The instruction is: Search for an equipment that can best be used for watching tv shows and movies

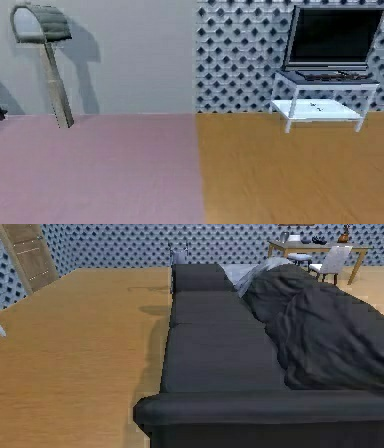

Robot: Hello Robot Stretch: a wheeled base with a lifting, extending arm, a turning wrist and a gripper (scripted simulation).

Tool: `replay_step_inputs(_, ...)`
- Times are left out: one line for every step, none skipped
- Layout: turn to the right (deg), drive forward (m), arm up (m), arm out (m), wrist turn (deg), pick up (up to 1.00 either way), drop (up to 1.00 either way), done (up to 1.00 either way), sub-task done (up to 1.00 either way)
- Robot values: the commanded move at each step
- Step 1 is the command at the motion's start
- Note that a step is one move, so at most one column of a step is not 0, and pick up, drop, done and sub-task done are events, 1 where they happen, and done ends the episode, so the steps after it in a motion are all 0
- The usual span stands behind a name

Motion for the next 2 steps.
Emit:
replay_step_inputs(-3.0,0.0,0.0,0.0,0.0,0.0,0.0,0.0,0.0)
replay_step_inputs(0.0,0.35,0.0,0.0,0.0,0.0,0.0,0.0,0.0)
